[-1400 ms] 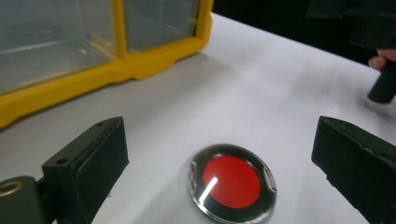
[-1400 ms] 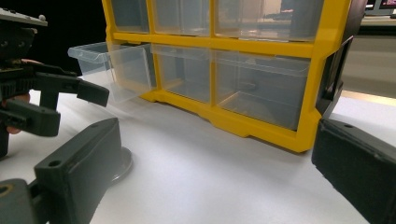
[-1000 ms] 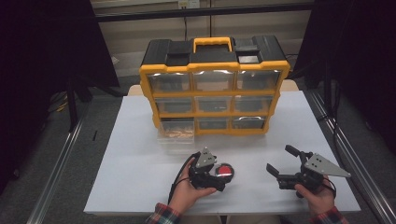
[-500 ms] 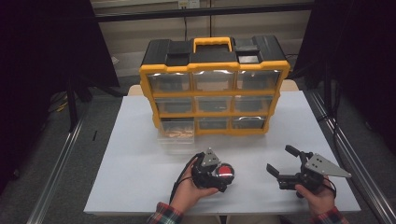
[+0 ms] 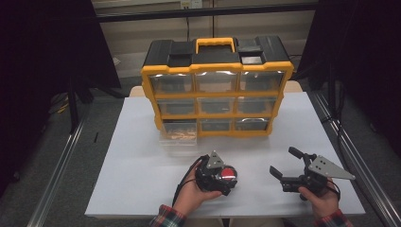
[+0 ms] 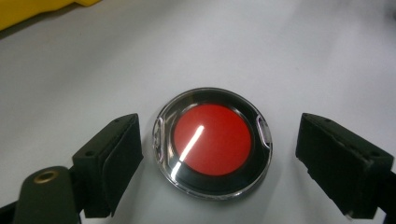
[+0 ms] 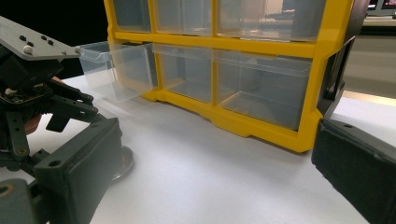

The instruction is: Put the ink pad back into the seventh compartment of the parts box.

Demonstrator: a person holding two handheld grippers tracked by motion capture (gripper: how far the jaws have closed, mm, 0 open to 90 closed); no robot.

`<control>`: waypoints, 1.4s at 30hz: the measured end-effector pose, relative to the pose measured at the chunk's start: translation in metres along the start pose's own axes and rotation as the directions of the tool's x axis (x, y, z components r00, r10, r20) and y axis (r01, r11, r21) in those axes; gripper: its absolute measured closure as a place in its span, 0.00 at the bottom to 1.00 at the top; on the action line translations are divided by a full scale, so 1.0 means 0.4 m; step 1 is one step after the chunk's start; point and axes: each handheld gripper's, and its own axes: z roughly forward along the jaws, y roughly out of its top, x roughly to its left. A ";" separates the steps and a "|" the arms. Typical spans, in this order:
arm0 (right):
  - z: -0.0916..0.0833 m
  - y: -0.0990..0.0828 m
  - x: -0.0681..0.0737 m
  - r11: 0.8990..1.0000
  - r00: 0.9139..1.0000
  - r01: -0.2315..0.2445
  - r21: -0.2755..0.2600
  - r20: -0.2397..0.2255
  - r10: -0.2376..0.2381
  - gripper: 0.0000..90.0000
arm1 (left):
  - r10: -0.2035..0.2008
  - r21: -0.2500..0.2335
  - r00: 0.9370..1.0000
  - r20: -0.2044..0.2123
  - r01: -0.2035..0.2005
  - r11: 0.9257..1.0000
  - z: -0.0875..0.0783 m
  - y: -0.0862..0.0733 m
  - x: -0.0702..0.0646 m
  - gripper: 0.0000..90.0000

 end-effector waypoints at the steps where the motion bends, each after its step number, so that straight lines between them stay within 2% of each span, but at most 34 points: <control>1: 0.000 0.000 0.000 1.000 1.000 0.001 0.000 0.000 -0.001 0.02 | -0.001 -0.007 1.000 0.008 0.001 1.000 0.003 0.000 0.000 0.17; 4: -0.001 0.000 -0.001 1.000 1.000 0.001 0.004 0.000 -0.001 0.02 | 0.011 0.020 1.000 0.001 -0.011 1.000 0.003 0.002 0.000 0.17; 6: -0.002 0.000 0.000 1.000 1.000 0.000 0.004 -0.001 0.000 0.02 | 0.002 -0.005 1.000 0.011 -0.002 1.000 0.008 0.000 0.000 0.18; 7: -0.002 0.000 -0.001 1.000 1.000 0.002 0.004 -0.001 -0.002 0.02 | 0.004 0.019 1.000 0.004 -0.005 1.000 0.004 0.002 0.001 0.18; 9: -0.002 -0.001 -0.001 1.000 1.000 -0.001 0.006 -0.001 0.001 0.02 | -0.004 0.004 1.000 0.010 0.004 1.000 0.007 0.001 0.001 0.18; 11: -0.002 0.000 0.000 1.000 1.000 -0.007 0.001 0.005 0.007 0.02 | 0.004 0.017 1.000 0.000 -0.004 1.000 0.006 0.002 -0.002 0.18; 12: -0.001 0.000 0.000 1.000 1.000 -0.002 0.001 0.001 0.002 0.02 | 0.015 0.005 1.000 0.003 -0.015 1.000 0.008 0.001 -0.001 0.18; 16: 0.001 0.000 0.000 1.000 1.000 0.000 0.002 0.000 0.000 0.02 | 0.026 0.026 0.999 -0.024 -0.026 0.999 0.006 0.003 -0.006 0.20; 17: 0.001 0.000 0.000 1.000 1.000 0.000 0.001 -0.002 0.000 0.02 | 0.029 0.002 0.999 -0.022 -0.029 1.000 0.009 0.000 -0.006 0.22; 18: 0.002 0.000 0.000 1.000 1.000 0.001 0.003 0.000 -0.001 0.02 | 0.041 0.031 0.997 -0.064 -0.039 0.999 0.004 0.001 -0.009 0.25; 19: 0.002 0.000 0.000 1.000 1.000 0.003 0.002 0.000 -0.003 0.02 | 0.043 0.000 0.999 -0.033 -0.043 0.999 0.008 -0.002 -0.005 0.28; 20: 0.001 0.000 0.001 1.000 1.000 0.001 0.002 0.000 -0.001 0.02 | 0.042 0.014 0.999 -0.034 -0.041 0.999 0.005 -0.001 -0.004 0.28; 23: 0.002 0.000 0.000 1.000 1.000 0.000 0.001 -0.002 0.000 0.02 | 0.050 0.005 0.998 -0.039 -0.050 0.999 0.005 -0.002 -0.006 0.30; 24: 0.002 0.000 0.000 1.000 1.000 0.001 0.001 -0.002 -0.001 0.02 | 0.062 0.014 0.997 -0.042 -0.061 0.998 0.003 -0.002 -0.005 0.31; 27: 0.003 0.000 0.001 1.000 1.000 0.001 0.004 -0.004 -0.001 0.02 | 0.061 0.032 0.997 -0.050 -0.060 0.998 -0.002 -0.001 -0.006 0.33; 31: 0.002 0.000 0.001 1.000 1.000 -0.001 0.004 -0.002 0.001 0.02 | 0.059 0.006 0.997 -0.041 -0.059 0.998 0.003 -0.003 -0.005 0.33; 38: 0.002 0.000 0.001 1.000 1.000 0.001 0.003 -0.002 -0.001 0.02 | 0.058 0.012 0.998 -0.040 -0.057 0.998 0.001 -0.002 -0.005 0.33; 41: 0.003 0.000 0.000 1.000 1.000 0.001 0.002 -0.004 -0.001 0.02 | 0.040 0.017 0.998 -0.039 -0.040 0.999 -0.002 -0.001 -0.004 0.33; 42: 0.003 0.000 0.000 1.000 1.000 0.000 0.003 -0.002 0.000 0.02 | 0.027 -0.002 0.999 -0.041 -0.028 1.000 0.003 -0.003 -0.005 0.33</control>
